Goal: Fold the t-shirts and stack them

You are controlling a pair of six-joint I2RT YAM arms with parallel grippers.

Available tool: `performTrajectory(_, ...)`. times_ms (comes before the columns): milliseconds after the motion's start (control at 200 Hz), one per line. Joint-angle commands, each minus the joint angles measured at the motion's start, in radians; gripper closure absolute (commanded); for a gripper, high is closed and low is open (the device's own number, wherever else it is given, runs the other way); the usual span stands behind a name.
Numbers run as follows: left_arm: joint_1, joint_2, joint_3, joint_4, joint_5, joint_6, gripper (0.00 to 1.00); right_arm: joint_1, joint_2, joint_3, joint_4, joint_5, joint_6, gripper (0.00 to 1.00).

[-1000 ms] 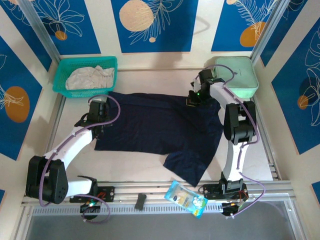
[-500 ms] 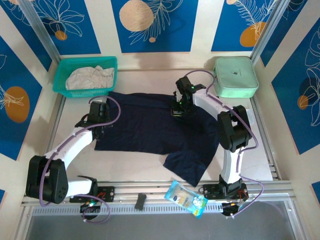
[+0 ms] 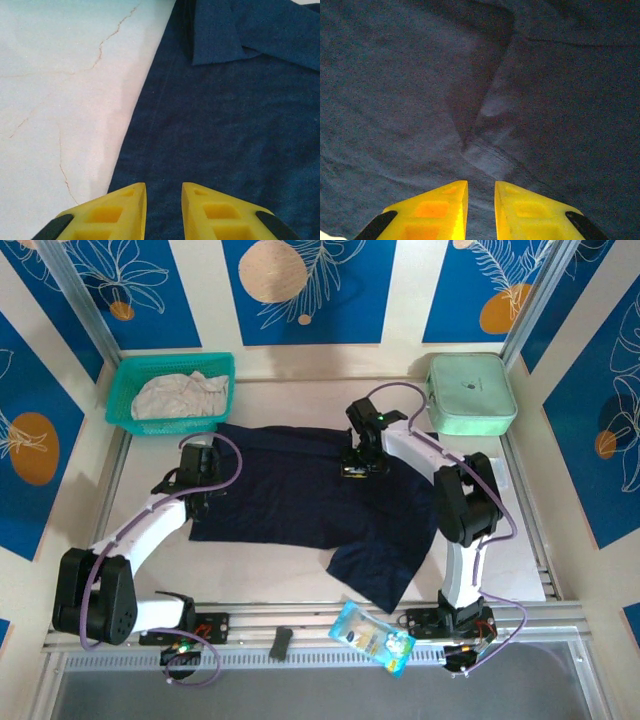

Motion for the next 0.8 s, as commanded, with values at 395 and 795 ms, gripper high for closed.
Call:
performTrajectory(395, 0.044, -0.010, 0.100, -0.282, -0.043, -0.142, 0.67, -0.320, -0.350, -0.451, -0.031, 0.038, 0.015, 0.79)
performTrajectory(795, 0.064, -0.027, 0.105, -0.352, -0.011, -0.161, 0.67, -0.460, -0.100, -0.402, -0.028, 0.097, -0.043, 0.91)
